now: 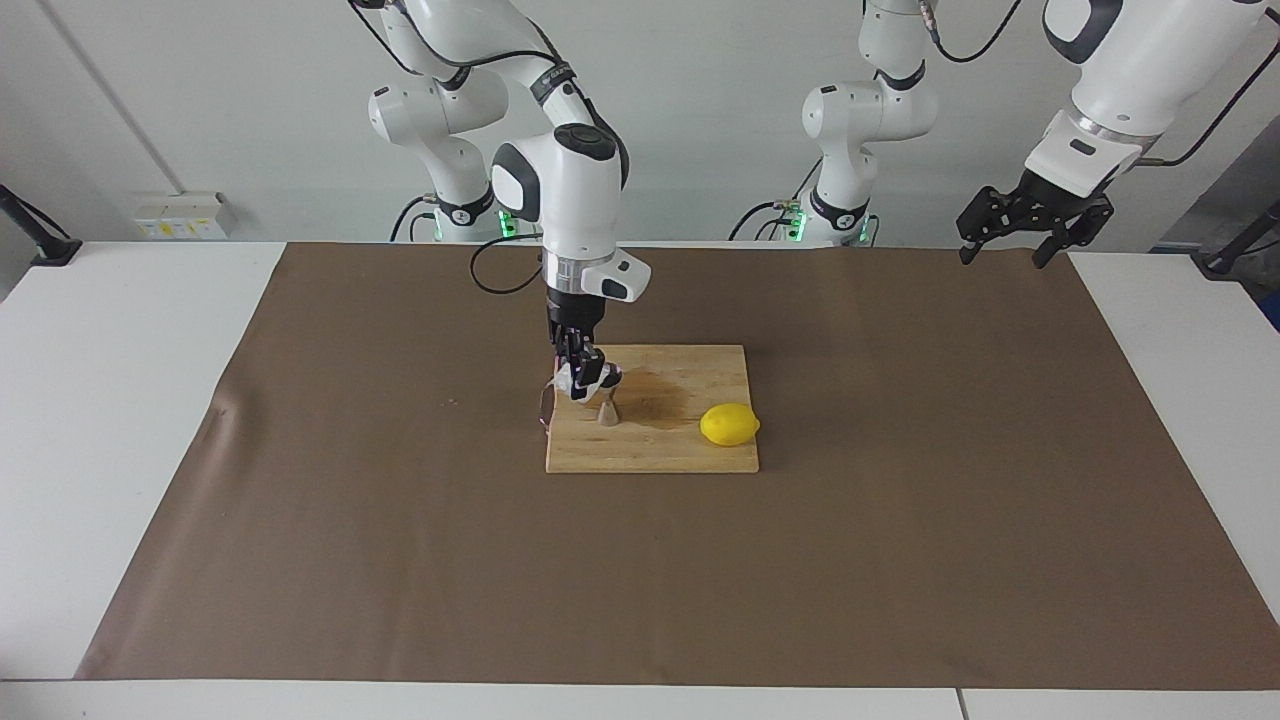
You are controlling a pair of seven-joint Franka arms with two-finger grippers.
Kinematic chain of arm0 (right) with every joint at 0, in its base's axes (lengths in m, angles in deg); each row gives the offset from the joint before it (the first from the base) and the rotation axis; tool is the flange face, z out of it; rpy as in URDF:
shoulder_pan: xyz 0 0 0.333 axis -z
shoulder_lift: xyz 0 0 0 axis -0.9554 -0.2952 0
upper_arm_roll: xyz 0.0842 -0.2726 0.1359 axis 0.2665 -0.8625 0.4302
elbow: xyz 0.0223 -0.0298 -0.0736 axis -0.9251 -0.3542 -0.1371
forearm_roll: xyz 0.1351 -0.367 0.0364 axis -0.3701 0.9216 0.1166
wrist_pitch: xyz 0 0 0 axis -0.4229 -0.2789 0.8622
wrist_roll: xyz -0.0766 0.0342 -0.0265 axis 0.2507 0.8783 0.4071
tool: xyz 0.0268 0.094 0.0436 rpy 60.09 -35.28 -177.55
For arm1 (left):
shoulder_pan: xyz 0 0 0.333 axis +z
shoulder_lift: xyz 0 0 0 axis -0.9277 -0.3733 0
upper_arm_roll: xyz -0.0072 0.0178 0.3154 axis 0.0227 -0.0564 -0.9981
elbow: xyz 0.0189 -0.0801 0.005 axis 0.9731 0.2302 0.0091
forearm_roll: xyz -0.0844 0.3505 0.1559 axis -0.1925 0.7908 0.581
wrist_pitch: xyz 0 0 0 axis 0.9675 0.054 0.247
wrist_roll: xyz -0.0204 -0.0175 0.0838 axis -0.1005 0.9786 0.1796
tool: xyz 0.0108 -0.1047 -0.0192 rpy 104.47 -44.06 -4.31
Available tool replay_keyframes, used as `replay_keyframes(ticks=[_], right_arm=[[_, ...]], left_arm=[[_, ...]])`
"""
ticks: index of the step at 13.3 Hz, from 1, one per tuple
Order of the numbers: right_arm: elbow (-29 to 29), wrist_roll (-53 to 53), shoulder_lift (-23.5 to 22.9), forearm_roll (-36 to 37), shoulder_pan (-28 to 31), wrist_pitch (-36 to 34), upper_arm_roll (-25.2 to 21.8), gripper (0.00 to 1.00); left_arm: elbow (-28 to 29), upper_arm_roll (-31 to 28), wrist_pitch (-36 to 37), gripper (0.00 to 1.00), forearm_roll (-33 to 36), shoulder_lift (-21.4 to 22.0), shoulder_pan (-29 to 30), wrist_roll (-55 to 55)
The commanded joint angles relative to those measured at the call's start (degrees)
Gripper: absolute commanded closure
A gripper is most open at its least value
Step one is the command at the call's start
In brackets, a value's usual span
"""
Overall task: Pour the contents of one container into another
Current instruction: 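Hold the white cup tilted over the metal cup to pour, then turn the white cup upright and move it beside the cutting board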
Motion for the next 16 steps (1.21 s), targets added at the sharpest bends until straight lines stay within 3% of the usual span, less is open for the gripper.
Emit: replay_keyframes(ticks=[1, 16], right_arm=[[0.9, 1.2, 0.0, -1.7, 1.0, -0.7, 0.5, 1.00], [0.8, 0.9, 1.3, -13.4, 3.3, -1.0, 0.4, 1.00]], left_arm=[[1.3, -0.3, 0.1, 0.00, 0.8, 1.5, -0.3, -0.5], [1.3, -0.4, 0.1, 0.00, 0.8, 1.4, -0.3, -0.5]])
